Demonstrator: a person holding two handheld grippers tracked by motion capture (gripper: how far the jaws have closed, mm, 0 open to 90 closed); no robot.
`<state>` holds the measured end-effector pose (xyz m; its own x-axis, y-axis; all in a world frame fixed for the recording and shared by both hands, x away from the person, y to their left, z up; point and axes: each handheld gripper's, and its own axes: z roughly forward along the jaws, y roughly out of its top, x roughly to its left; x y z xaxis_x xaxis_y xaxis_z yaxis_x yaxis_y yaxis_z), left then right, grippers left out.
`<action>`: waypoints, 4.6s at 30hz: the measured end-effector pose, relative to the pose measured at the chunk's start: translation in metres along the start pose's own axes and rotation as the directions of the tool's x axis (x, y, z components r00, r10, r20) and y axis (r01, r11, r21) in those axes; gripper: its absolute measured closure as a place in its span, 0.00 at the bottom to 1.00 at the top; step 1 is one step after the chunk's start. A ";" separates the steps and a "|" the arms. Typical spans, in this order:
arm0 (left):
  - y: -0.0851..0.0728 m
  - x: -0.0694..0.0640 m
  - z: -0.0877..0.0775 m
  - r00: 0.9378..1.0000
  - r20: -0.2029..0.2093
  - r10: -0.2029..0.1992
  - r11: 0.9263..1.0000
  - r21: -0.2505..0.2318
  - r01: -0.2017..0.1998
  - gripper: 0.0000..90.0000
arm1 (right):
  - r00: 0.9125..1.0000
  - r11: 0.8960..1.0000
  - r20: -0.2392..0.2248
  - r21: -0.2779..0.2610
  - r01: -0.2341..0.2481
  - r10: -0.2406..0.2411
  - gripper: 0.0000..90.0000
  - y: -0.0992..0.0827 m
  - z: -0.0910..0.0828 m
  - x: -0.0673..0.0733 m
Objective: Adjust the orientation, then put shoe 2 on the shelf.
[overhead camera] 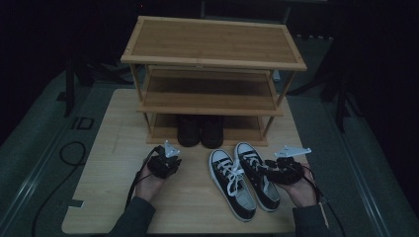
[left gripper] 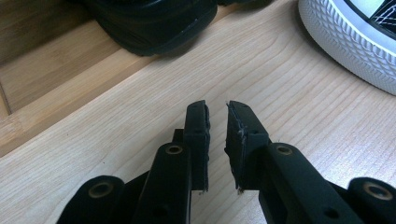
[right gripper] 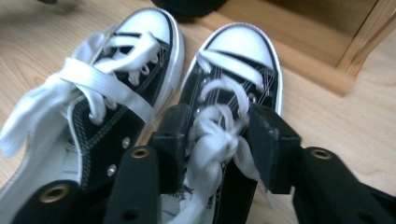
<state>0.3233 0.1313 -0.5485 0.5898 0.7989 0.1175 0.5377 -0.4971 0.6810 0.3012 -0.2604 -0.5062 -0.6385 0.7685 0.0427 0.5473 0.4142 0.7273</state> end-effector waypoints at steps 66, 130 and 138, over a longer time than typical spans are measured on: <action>-0.002 -0.001 0.003 1.000 0.005 -0.001 1.000 0.014 0.001 0.85 | 0.998 0.996 -0.002 -0.054 -0.065 0.065 0.98 -0.028 0.011 0.030; -0.004 0.000 0.007 1.000 0.004 -0.004 1.000 0.027 0.004 0.85 | 0.998 0.987 -0.058 0.158 -0.005 0.014 0.96 -0.005 0.034 0.044; -0.006 0.002 0.006 1.000 0.002 -0.009 1.000 0.029 0.009 0.85 | 0.998 0.986 -0.069 0.168 0.014 -0.002 0.95 -0.002 0.033 0.042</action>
<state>0.3249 0.1339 -0.5567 0.5865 0.8025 0.1101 0.5601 -0.5000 0.6606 0.2913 -0.2129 -0.5287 -0.6754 0.7322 0.0878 0.6215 0.5010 0.6022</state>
